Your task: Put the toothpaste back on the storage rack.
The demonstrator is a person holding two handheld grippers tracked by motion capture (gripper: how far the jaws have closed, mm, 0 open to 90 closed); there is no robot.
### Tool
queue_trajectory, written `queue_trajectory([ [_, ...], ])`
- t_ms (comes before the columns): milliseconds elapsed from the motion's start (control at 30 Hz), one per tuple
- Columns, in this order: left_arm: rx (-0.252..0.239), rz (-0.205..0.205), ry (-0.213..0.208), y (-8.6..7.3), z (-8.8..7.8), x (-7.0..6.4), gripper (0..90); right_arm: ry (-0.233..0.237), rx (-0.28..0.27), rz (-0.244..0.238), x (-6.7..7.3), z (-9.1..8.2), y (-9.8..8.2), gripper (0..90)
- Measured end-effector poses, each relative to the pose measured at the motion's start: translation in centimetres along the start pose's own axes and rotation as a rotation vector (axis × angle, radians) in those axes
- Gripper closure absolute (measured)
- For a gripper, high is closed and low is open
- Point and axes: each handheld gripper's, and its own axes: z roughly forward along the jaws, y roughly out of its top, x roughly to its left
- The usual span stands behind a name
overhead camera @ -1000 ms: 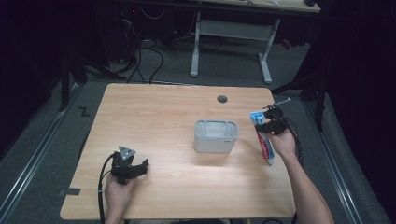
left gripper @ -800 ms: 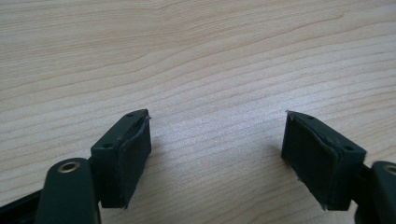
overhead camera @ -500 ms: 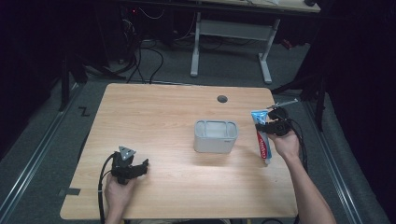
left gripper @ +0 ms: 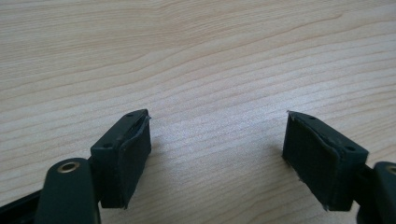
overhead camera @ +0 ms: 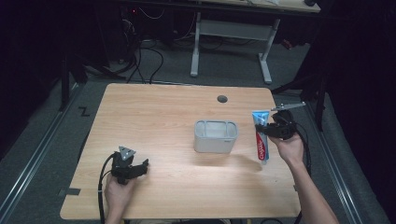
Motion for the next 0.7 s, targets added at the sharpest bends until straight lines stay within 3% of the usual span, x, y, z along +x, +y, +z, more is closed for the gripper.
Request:
queue_trajectory([
  [500, -0.001, 0.010, -0.008, 0.1, 0.1, -0.1, 24.5, 0.049, -0.061, -0.049, 2.0, -1.6, -0.5, 73.6],
  [700, -0.001, 0.009, -0.008, 0.1, 0.1, -0.1, 24.6, 0.100, -0.088, -0.044, 2.6, -1.6, -0.9, 73.8],
])
